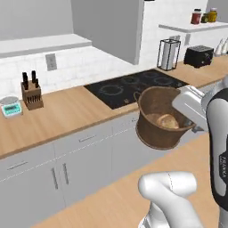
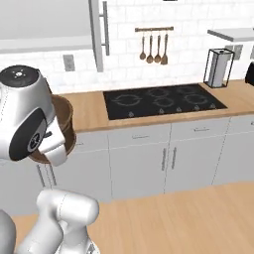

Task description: Open the cabinet, pick up the bread from the cabinet and place it in the basket. Then move the basket to the dining counter.

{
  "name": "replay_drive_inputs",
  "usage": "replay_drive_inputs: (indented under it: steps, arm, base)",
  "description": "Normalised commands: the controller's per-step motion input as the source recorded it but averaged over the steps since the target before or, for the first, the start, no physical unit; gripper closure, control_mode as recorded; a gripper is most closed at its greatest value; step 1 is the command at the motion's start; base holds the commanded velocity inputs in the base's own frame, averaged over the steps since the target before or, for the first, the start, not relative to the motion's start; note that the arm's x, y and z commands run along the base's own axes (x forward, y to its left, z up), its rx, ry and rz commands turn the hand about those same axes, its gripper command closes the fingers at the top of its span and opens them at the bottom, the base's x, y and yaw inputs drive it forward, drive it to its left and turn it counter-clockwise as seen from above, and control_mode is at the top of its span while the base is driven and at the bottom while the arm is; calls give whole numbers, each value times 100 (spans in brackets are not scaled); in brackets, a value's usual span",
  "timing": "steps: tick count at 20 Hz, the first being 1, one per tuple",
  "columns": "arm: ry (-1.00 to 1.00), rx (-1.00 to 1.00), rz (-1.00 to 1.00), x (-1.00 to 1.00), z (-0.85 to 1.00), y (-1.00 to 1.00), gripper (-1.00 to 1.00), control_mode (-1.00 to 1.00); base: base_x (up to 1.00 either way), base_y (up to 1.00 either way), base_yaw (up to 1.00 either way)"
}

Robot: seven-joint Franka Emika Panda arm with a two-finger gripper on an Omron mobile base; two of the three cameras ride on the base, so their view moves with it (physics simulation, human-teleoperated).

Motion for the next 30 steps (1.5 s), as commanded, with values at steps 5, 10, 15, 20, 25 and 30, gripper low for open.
replay_drive_inputs:
  steps: [5,10,15,20,25,30]
  arm:
    - [0,0,0,0,0,0,100,100]
    - [0,0,0,0,0,0,100,100]
    - [0,0,0,0,0,0,100,100]
    - [0,0,0,0,0,0,100,100]
    - [0,0,0,0,0,0,100,100]
    - [0,0,0,0,0,0,100,100]
  base:
    - [0,-2,-100]
    - [0,-6,-94]
    - [9,0,-92]
    - [10,30,-93]
    - [30,56,-82]
    - [33,60,-81]
